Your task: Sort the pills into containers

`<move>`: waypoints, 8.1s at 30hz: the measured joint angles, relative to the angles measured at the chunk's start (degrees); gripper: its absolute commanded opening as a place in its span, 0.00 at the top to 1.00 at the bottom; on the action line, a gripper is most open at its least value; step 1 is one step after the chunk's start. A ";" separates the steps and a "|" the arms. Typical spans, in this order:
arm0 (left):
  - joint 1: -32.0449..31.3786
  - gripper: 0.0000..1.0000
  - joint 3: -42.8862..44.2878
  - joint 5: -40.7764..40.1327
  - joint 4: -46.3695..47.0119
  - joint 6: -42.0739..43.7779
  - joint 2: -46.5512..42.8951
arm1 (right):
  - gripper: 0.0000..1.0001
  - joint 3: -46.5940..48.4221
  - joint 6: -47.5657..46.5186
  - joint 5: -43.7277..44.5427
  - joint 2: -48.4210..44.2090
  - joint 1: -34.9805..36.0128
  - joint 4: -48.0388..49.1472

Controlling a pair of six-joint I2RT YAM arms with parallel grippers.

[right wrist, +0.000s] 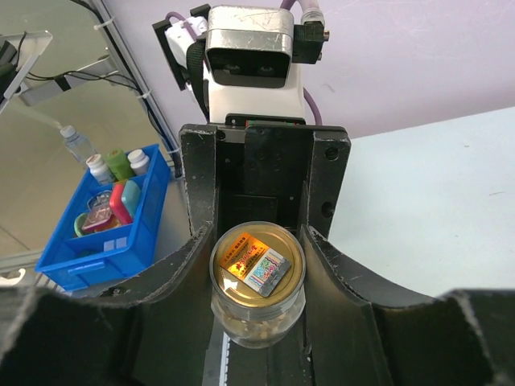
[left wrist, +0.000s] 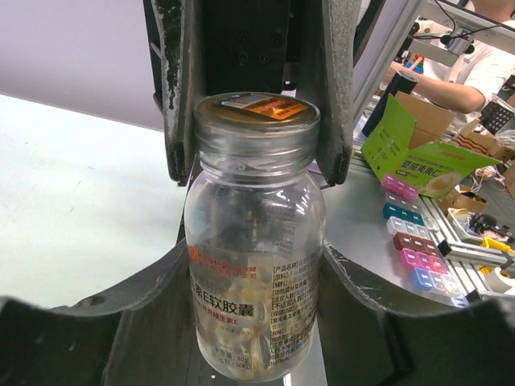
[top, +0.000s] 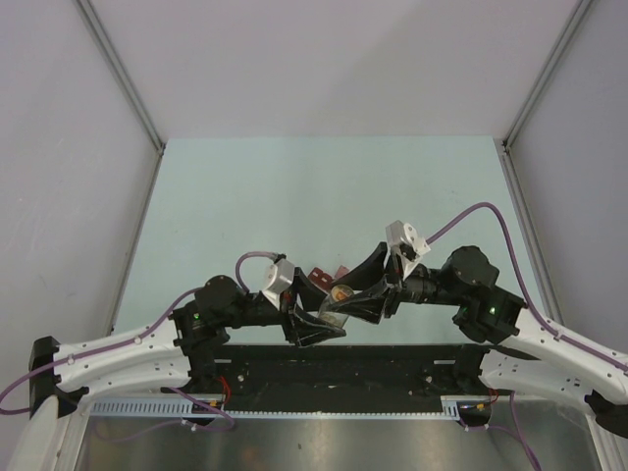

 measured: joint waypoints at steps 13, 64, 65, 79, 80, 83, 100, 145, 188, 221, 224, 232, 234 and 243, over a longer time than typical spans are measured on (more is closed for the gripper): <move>0.00 1.00 0.00 0.61 1.42 0.02 0.87 | 0.60 -0.24 -1.20 -0.02 -0.83 0.00 0.07; -0.11 1.00 -5.62 -15.54 -3.23 -0.02 -6.84 | 0.34 3.28 17.88 53.37 -4.50 -0.66 -27.36; -0.11 1.00 -5.73 -15.72 -3.30 -0.02 -7.08 | 0.35 3.30 18.38 53.07 -3.91 -1.86 -28.70; -0.11 1.00 -8.24 -21.14 -4.20 -0.55 -12.26 | 0.68 -0.79 21.18 37.18 13.05 -12.15 -38.07; -0.11 0.99 -8.31 -22.08 -4.85 -0.66 -12.63 | 0.68 -1.66 21.22 36.46 13.55 -12.76 -38.05; -0.11 1.00 -8.33 -24.04 -6.03 -0.79 -13.07 | 0.69 -3.98 21.46 34.38 15.28 -14.73 -37.79; -0.11 1.00 -9.11 -27.08 -9.01 -1.07 -13.49 | 0.83 -7.50 19.52 22.14 29.92 -16.02 -30.34; -0.11 1.00 -9.35 -28.20 -9.42 -1.05 -12.33 | 0.90 -10.64 18.36 24.13 35.08 -18.05 -24.48; -0.11 0.99 -9.35 -28.15 -9.42 -1.05 -11.65 | 0.94 -15.37 19.67 32.68 26.05 -22.91 -30.10; -0.11 1.00 -10.16 -28.13 -9.33 -1.07 -12.41 | 0.63 -10.69 11.23 8.35 35.89 -35.41 -18.12; -0.11 1.00 -10.21 -28.13 -9.31 -1.07 -12.50 | 0.59 -10.69 10.99 7.96 36.98 -35.41 -17.27; -0.11 1.00 -10.23 -28.13 -9.33 -1.07 -13.33 | 0.61 -10.60 11.19 6.97 40.13 -35.41 -14.58; -0.11 1.00 -10.47 -28.15 -9.29 -1.07 -13.64 | 0.63 -10.54 11.23 6.95 40.57 -35.41 -13.75; -0.11 1.00 -11.17 -28.15 -9.33 -1.07 -14.32 | 0.71 -10.25 11.50 7.32 41.53 -35.52 -12.70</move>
